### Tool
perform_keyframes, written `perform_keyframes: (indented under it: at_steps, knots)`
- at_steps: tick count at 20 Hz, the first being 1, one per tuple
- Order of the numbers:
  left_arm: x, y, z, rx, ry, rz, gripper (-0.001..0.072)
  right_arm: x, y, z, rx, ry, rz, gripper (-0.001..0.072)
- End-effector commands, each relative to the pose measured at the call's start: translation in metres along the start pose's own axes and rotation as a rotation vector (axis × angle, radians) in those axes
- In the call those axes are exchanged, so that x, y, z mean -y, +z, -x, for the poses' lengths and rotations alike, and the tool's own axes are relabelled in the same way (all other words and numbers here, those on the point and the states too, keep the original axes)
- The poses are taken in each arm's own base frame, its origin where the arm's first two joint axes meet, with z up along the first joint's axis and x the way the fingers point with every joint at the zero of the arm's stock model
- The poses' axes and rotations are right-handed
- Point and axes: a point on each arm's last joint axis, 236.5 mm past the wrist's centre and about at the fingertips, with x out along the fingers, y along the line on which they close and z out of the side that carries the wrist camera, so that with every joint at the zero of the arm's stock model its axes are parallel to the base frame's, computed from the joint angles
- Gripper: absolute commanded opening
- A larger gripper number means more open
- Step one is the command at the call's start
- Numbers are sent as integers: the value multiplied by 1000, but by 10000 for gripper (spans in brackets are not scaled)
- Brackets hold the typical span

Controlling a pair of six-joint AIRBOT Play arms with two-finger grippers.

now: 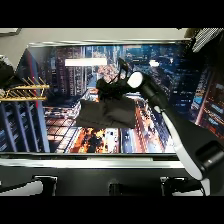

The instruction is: Fold the clothes and pants, and hang the long-sleeved shirts on hangers.

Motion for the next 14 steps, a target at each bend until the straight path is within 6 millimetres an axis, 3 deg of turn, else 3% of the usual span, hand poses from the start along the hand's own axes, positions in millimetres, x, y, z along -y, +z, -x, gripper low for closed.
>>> perform_keyframes:
  at_steps: [1,6,14]
  knots:
    - [-8,4,3,15,8,18,14,-1,-12,-36,-34,12,-37,32]
    - [-10,4,-1,8,9,23,14,1,-32,-58,-82,3,-39,32]
    - [-10,4,-2,4,5,26,14,11,-40,-75,-119,5,-91,33]
